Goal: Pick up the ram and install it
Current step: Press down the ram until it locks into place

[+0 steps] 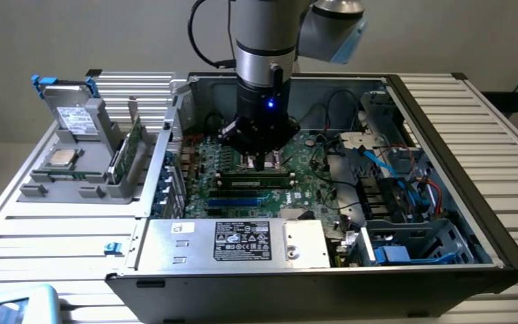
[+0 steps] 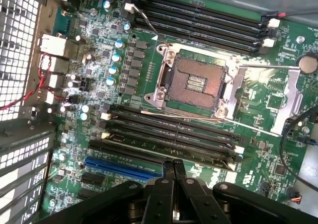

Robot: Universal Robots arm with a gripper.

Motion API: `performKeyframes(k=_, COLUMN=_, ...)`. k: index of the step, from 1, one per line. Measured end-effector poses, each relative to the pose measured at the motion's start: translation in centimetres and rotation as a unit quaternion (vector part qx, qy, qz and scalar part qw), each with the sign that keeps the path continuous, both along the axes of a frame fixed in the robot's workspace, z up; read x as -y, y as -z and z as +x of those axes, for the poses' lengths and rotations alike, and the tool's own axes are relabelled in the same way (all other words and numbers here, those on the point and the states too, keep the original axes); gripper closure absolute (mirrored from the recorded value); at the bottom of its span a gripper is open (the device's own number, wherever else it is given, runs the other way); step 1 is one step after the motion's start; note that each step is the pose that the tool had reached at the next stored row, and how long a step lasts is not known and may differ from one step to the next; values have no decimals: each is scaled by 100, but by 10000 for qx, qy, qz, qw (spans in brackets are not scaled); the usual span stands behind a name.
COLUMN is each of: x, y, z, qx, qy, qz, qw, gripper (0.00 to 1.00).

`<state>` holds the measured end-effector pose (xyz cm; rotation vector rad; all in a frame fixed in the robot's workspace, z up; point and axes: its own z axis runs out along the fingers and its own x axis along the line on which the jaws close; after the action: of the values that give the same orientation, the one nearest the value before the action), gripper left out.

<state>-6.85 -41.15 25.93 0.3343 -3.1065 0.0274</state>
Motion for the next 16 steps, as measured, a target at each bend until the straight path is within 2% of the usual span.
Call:
performKeyframes(k=3, x=-1, y=1, z=1, qx=1, qy=157, qz=-23, qw=9999, gripper=89)
performKeyframes(k=7, x=-1, y=1, z=1, qx=2, qy=310, qz=-111, qw=9995, gripper=89)
performKeyframes(k=10, x=0, y=1, z=0, qx=2, qy=435, qz=-163, qw=9989, gripper=89)
performKeyframes(k=12, x=0, y=1, z=0, qx=1, qy=533, qz=-179, qw=9984, gripper=89)
performKeyframes(k=16, x=-1, y=0, z=0, qx=-4, qy=779, qz=-183, qw=9968, gripper=89)
